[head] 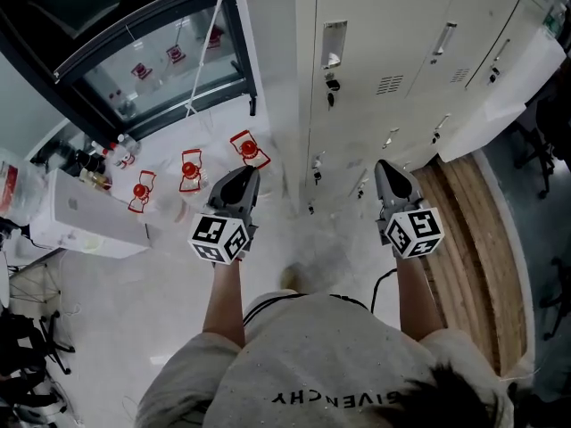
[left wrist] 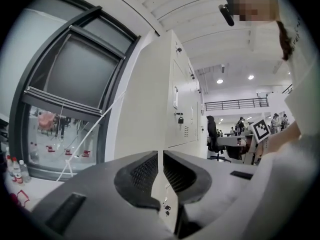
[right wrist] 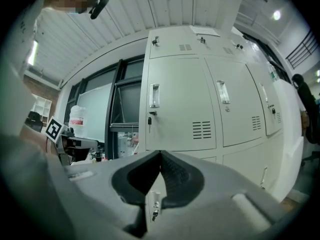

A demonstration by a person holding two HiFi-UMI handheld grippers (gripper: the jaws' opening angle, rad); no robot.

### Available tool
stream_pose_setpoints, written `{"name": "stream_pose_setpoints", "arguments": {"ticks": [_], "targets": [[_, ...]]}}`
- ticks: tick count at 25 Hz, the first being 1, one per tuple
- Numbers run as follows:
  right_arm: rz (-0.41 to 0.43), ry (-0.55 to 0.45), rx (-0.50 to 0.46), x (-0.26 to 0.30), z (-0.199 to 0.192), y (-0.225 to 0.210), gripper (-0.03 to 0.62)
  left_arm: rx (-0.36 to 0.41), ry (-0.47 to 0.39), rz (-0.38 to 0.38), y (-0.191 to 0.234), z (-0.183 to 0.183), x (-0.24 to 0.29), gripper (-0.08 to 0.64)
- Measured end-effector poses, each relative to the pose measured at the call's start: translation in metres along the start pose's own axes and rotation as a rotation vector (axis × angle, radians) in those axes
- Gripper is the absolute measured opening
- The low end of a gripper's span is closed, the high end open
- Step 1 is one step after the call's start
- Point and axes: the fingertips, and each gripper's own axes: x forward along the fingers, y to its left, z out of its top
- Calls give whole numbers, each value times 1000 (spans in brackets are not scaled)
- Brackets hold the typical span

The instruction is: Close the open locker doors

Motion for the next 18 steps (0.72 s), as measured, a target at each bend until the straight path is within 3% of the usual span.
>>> {"name": "stream_pose_setpoints", "arguments": {"ticks": [18], "targets": [[1, 2, 15, -50, -3, -12, -3, 7, -22, 75, -33, 6, -34, 29]]}}
